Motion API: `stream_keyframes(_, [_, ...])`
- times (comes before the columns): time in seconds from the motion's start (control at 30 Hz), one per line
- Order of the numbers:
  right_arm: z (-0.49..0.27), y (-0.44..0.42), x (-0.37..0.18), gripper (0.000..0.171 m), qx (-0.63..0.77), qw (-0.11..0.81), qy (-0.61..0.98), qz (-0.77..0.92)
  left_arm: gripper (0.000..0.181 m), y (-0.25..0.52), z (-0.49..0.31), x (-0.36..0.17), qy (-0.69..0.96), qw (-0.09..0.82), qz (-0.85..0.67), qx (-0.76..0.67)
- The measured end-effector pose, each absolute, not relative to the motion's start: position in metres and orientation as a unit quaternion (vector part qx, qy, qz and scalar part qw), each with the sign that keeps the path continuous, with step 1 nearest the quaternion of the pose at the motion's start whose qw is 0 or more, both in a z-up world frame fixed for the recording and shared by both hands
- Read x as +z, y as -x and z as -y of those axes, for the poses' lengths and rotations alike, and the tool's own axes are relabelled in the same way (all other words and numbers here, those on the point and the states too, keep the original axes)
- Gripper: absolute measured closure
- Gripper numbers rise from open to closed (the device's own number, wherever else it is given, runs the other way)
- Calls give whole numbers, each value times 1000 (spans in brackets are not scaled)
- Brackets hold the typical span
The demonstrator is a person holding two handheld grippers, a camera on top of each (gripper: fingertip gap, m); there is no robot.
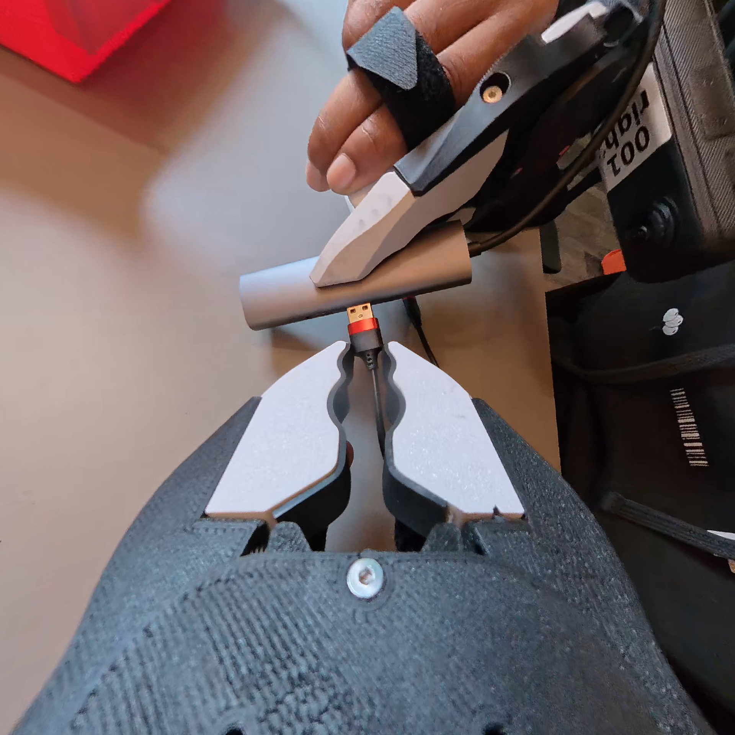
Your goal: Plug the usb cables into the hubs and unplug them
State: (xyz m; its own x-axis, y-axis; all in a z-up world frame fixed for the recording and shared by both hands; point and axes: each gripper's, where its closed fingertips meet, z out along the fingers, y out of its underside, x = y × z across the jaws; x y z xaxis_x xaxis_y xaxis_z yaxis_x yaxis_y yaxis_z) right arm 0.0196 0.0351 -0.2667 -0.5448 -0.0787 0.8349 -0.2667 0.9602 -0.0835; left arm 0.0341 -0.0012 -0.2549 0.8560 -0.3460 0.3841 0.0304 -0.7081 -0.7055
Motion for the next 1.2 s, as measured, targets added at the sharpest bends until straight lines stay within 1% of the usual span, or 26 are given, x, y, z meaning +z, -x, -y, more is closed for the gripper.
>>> stream_keyframes(0.1, [-35,-19,-263,154,109,465,-89,874,168,-40,1,-259,892,363,-95,-253])
stream_keyframes(0.23, [-33,-21,-257,154,108,468,-98,872,168,-38,2,-251,880,374,-85,-280])
stream_keyframes(0.37, [-31,-24,-253,154,116,466,-110,870,168,-42,2,-251,881,375,-101,-270])
stream_keyframes(0.5, [-32,-25,-255,154,91,467,-122,871,168,-41,1,-244,872,385,-83,-291])
stream_keyframes(0.6, [-33,-23,-253,155,63,483,-125,864,168,-39,0,-249,879,375,-73,-286])
stream_keyframes(1.2, [-37,-17,-251,154,82,488,-36,868,168,-34,-5,-241,875,386,-35,-289])
